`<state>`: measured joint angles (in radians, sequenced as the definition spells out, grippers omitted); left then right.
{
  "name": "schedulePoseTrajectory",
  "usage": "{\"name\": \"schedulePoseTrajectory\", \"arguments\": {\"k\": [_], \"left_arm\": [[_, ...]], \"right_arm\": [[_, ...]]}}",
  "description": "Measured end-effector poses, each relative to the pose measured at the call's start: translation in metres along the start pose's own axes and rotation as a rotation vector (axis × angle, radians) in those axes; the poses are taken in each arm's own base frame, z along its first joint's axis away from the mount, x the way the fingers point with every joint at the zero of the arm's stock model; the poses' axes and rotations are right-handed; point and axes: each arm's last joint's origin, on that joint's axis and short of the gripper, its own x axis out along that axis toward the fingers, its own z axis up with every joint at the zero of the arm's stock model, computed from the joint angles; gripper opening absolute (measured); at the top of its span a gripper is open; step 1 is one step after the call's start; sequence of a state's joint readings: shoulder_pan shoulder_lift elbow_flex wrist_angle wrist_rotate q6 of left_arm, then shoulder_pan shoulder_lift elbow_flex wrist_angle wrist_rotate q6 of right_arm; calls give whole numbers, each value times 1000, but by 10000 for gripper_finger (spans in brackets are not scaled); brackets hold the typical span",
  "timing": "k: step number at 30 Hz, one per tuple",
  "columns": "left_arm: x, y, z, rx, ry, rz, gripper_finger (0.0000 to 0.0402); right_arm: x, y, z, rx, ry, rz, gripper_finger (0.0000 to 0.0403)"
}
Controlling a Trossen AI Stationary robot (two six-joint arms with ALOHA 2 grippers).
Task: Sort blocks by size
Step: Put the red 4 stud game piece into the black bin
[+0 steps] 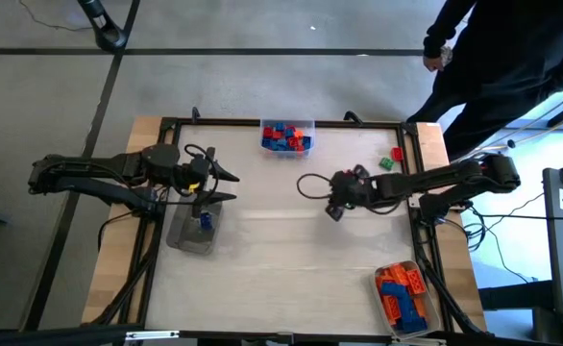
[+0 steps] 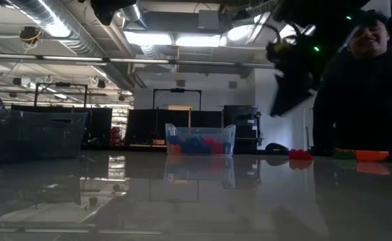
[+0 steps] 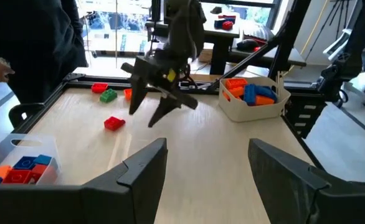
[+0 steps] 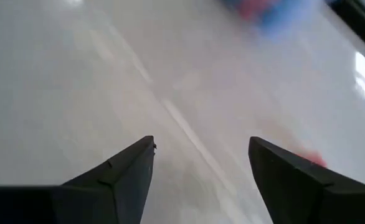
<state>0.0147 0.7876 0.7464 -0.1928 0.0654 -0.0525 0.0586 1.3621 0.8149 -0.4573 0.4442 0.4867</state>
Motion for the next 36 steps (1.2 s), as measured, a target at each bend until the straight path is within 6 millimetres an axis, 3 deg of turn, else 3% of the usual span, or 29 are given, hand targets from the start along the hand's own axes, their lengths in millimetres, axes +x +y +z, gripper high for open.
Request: {"name": "schedulePoseTrajectory", "arguments": {"k": [7, 13, 19, 25, 32, 36], "left_arm": [[0, 0, 0, 0, 1, 0, 214], [0, 0, -1, -1, 9, 0, 214], [0, 0, -1, -1, 11, 1, 214], [0, 0, -1, -1, 10, 0, 214], [0, 0, -1, -1, 9, 0, 214], [0, 0, -1, -1, 8, 0, 214]], "right_arm": [[5, -40, -16, 103, 224, -278, 257], [26, -69, -10, 140, 242, -212, 257], [42, -94, -20, 204, 257, -206, 257], [55, -105, -38, 268, 250, -150, 257], [63, -104, -55, 233, 204, -96, 255], [67, -103, -61, 216, 177, -84, 224]]}}
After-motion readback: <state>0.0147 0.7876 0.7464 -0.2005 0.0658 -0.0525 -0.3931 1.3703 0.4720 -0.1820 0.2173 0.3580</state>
